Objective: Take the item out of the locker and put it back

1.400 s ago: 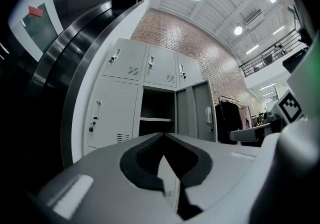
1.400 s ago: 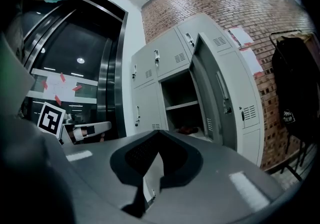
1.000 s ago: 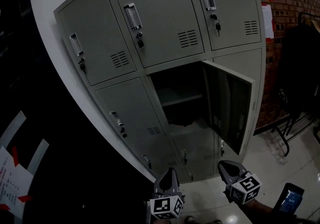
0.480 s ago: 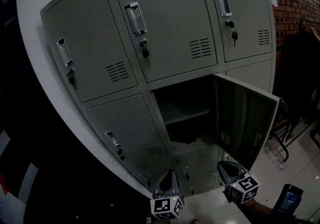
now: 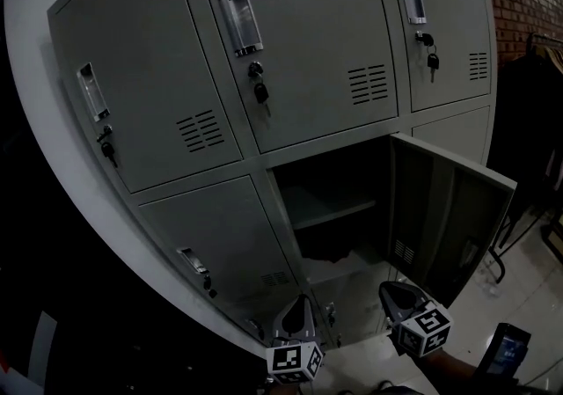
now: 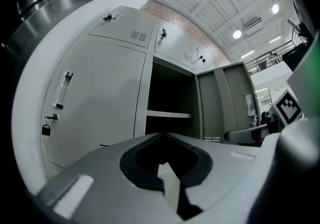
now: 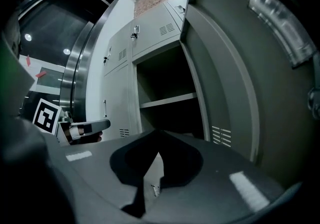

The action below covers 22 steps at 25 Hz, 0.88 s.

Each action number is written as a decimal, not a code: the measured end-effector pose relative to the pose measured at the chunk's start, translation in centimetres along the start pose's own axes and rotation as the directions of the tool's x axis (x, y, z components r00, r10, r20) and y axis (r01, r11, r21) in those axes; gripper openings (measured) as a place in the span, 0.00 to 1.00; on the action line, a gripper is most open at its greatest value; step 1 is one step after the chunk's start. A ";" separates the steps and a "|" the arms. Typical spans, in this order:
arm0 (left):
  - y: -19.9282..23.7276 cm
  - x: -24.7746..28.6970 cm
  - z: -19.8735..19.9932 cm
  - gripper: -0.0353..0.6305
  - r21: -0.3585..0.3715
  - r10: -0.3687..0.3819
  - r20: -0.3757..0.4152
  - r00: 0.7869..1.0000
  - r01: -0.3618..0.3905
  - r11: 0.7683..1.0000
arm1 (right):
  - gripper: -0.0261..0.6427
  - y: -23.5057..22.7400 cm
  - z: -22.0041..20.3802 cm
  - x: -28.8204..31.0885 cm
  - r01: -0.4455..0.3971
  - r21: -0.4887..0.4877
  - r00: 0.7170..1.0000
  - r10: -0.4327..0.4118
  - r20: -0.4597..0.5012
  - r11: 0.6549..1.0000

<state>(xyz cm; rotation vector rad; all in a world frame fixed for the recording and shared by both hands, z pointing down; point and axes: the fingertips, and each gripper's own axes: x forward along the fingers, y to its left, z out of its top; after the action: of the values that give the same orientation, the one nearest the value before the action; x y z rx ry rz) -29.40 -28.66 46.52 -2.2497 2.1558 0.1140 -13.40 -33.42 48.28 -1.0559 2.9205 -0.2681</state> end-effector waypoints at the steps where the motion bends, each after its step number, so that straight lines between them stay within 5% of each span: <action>1: 0.1 0.3 -0.1 0.05 -0.004 0.005 -0.002 1.000 -0.005 1.000 | 0.04 -0.2 0.0 0.3 -0.002 0.000 1.000 0.002 -0.002 1.000; 22: -1.0 12.7 -6.2 0.05 0.011 -0.029 -0.130 0.991 0.030 0.999 | 0.04 -4.3 0.1 5.2 -0.005 -0.003 1.000 0.004 -0.031 1.000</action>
<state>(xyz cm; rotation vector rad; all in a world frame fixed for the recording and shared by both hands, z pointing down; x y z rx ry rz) -27.68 -41.66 51.78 -2.3427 2.1758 -0.0486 -14.68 -39.95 49.08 -1.0550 2.9508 -0.2822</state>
